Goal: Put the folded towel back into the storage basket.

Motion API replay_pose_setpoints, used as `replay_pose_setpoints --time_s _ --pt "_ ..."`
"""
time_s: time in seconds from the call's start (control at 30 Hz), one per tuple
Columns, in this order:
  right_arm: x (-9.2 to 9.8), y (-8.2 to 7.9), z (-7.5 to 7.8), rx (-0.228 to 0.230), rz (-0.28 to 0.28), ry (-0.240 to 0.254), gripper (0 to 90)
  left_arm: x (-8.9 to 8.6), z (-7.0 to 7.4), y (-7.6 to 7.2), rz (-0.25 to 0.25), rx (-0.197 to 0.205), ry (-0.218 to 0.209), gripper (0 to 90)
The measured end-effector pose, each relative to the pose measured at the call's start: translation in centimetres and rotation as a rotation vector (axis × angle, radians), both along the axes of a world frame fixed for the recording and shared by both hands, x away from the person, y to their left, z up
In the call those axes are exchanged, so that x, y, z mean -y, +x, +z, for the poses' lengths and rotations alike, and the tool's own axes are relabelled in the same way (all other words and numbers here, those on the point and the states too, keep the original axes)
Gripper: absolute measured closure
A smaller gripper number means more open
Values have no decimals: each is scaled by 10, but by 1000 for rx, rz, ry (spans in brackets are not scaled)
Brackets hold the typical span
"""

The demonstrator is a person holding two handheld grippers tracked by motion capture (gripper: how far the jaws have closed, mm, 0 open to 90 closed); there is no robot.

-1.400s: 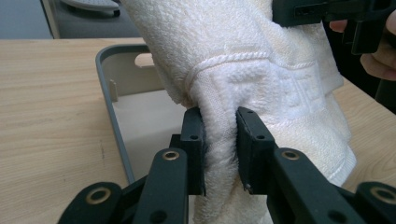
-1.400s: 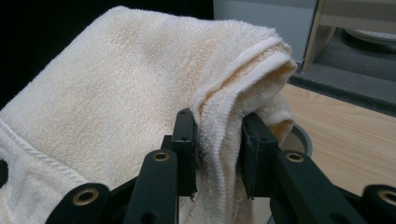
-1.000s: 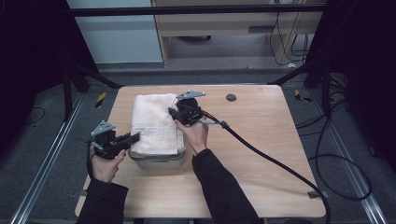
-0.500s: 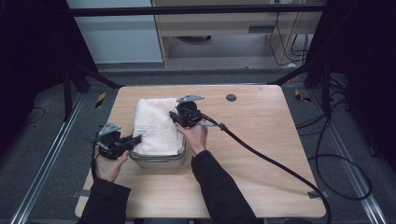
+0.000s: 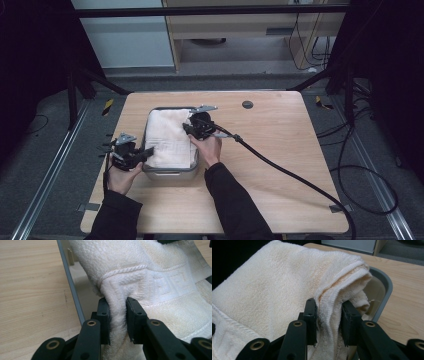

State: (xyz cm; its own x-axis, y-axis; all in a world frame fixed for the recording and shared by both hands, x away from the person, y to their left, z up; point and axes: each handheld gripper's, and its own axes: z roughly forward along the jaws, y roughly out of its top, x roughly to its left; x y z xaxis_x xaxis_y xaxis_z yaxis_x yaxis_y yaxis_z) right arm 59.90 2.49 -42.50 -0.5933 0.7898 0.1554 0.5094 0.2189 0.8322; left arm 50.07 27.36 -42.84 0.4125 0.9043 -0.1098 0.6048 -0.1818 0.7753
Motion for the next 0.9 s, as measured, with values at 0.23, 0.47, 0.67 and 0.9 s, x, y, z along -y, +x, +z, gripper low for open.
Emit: replay_pose_setpoints --time_s 0.23,0.47,0.67,0.9 --pt "-1 -1 -6 2 -4 -19 694 0 -3 1 -1 -7 14 735" --pt "-1 -2 -6 14 5 -46 653 1 -4 2 8 5 30 665" --pt "0 -2 -8 63 32 -108 558 5 -2 0 10 30 58 607" --pt "5 -11 7 140 55 -96 479 3 15 -10 -2 105 17 566"
